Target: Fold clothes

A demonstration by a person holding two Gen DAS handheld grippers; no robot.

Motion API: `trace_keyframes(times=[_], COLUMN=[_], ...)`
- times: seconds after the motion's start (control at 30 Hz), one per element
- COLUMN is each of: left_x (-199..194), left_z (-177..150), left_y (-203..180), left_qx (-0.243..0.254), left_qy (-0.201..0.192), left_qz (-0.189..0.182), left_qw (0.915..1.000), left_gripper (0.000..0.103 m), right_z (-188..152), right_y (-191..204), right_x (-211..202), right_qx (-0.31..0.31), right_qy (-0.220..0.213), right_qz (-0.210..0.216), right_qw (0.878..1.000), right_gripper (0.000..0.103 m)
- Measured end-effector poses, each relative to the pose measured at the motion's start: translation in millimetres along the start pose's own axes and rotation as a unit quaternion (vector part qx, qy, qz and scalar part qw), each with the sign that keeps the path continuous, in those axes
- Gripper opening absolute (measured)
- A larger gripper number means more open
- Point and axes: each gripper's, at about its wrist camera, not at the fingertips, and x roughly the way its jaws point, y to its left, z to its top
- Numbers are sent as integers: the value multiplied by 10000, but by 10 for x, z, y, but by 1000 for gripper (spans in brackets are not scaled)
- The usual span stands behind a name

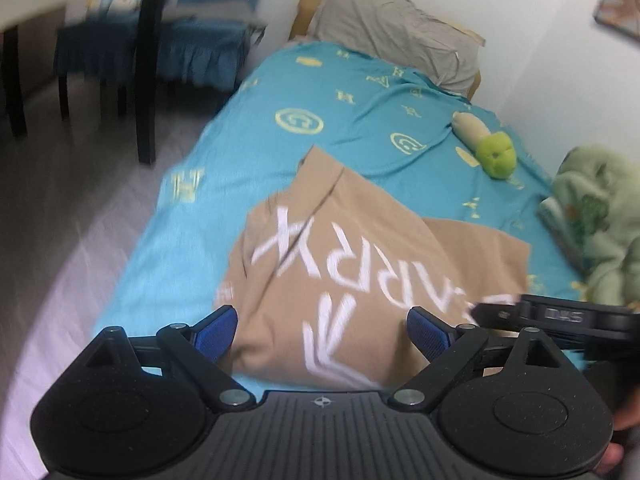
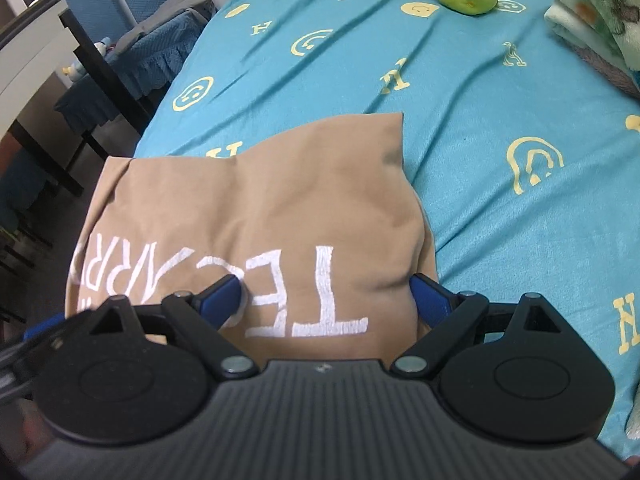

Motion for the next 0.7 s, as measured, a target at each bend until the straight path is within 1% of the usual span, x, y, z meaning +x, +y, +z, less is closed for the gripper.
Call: trace_keyframes(times=[0.07,0.1,0.17,0.23,0.33,0.43,0.53,0.63,0.7], left_x=[-61,-48,39,148,312,352,398,376,353], left_z=[-12,-16,-21,-22,-45,-38,-16,7,-12], left_y=[94,147,248,344,502,598,641,642,647], left_qx=[-347,-558,-934,-1253,-1809,-2178,-2531,-2724,-2866], left_qy=[117,232,455,611,821,700,499,220,116], left_qz=[-352,-517,-726,-782,-873,-1158,-1525,-1888,-2060], left_qw=[9987,9968,9919,9871,9762,9666,9541,9432,9356], left_gripper=[93,93,93,90,89,89,89,89,90], right_z=[9,13,21,25,38,59,82,103,111], right_y=[-5,-7,-7,-9,-21,-39,-53,-78,-104], right_x=[-1,3,8,4,1,2,-15,-48,-53], right_qx=[17,31,58,91,181,296,426,570,656], right_qy=[-4,-4,-2,-6,-31,-37,-89,-190,-210], right_qz=[-12,-20,-42,-80,-132,-155,-185,-216,-213], right_qw=[10000,10000,10000,9999,9997,9994,9989,9980,9974], right_gripper=[93,93,93,93,93,93,93,93,93])
